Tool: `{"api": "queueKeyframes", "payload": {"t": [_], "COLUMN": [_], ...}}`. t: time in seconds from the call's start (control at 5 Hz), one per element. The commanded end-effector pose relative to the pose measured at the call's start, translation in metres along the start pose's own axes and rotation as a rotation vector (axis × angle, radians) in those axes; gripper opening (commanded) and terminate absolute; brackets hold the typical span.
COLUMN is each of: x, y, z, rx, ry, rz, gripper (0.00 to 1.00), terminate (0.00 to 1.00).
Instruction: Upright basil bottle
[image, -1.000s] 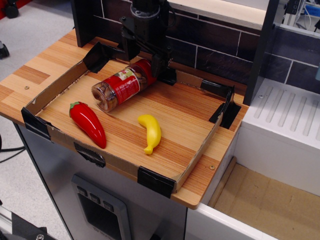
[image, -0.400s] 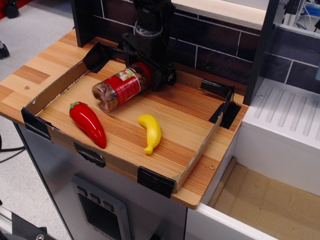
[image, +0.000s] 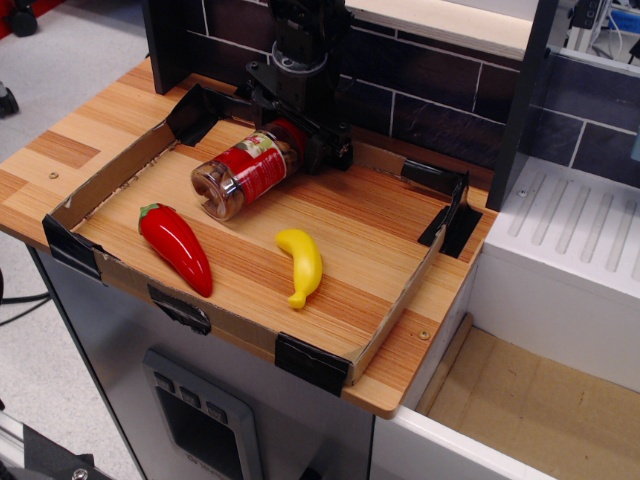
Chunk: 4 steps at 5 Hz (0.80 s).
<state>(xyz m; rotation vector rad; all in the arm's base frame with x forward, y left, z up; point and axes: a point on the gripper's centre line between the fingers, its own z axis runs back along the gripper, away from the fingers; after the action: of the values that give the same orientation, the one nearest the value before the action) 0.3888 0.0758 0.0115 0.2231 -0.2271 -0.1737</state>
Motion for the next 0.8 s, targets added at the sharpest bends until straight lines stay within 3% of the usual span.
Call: {"api": "queueKeyframes", "payload": {"t": [0.0, 0.2, 0.4, 0.6], "x": [0.026, 0.026, 0.02, 0.016], "y": [0.027, 0.031, 0.03, 0.031], "z": [0.082, 0.102, 0.107, 0.113], "rx": [0.031, -0.025, -0.046, -0.092], "ry": [-0.205, -0.202, -0.172, -0.201], "rz": [0.024, 0.039, 0.027, 0.009], "gripper": [0.0, 0.0, 0.0, 0.0], "terminate": [0.0, 0.0, 0.0, 0.0]}}
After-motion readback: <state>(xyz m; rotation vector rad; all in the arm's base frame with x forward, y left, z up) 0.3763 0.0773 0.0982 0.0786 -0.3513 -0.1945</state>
